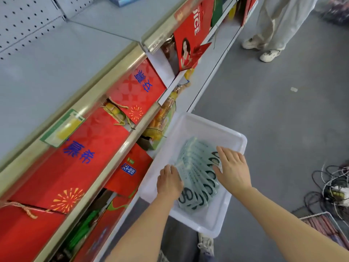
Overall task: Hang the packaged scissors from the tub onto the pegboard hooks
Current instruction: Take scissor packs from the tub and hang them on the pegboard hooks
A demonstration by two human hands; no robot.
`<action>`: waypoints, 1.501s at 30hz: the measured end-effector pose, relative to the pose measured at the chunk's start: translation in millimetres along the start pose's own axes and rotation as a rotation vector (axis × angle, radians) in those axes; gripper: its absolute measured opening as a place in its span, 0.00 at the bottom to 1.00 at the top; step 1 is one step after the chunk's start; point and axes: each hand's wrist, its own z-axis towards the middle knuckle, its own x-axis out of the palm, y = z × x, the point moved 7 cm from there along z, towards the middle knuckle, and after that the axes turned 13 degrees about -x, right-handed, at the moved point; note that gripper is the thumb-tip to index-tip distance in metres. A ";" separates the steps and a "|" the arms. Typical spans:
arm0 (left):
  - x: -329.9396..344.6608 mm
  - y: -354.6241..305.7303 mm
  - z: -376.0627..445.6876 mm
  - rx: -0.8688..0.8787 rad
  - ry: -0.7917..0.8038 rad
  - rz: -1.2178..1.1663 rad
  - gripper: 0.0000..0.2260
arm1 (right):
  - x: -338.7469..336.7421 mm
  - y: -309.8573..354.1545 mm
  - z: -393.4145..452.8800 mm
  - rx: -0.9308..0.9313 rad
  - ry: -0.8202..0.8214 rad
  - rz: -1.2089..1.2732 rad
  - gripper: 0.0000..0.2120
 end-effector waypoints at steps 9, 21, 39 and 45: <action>103.8 13.4 40.4 -0.615 0.426 -0.478 0.53 | 65.1 -13.3 -21.3 -0.037 0.147 0.061 0.30; 80.3 23.4 42.6 -0.623 0.085 -0.521 0.20 | 115.0 12.1 -27.6 -0.024 0.255 0.152 0.26; -4.2 102.3 -27.0 -0.308 -0.295 -1.080 0.37 | 211.0 99.6 -22.3 0.138 0.596 0.148 0.39; -31.3 109.6 -45.7 -0.260 -0.418 -1.211 0.40 | 192.8 94.9 -21.8 0.264 0.562 0.424 0.41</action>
